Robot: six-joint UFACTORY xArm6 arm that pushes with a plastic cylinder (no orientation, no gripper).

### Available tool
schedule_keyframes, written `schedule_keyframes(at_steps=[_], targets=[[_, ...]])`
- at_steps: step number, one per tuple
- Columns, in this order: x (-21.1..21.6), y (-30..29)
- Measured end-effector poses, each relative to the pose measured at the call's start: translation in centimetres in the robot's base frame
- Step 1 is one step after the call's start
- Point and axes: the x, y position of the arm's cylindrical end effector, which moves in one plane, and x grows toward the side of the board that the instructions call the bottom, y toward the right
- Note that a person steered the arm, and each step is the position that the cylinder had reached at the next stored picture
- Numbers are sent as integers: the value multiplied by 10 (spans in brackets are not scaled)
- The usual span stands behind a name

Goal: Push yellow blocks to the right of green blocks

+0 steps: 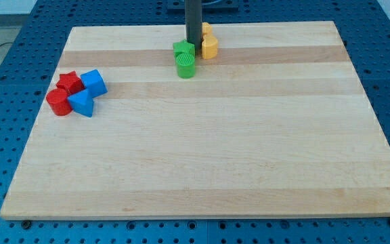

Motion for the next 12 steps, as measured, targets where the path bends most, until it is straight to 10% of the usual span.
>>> schedule_keyframes(at_steps=[3,8,12], targets=[[-60,1],[85,20],[-8,87]])
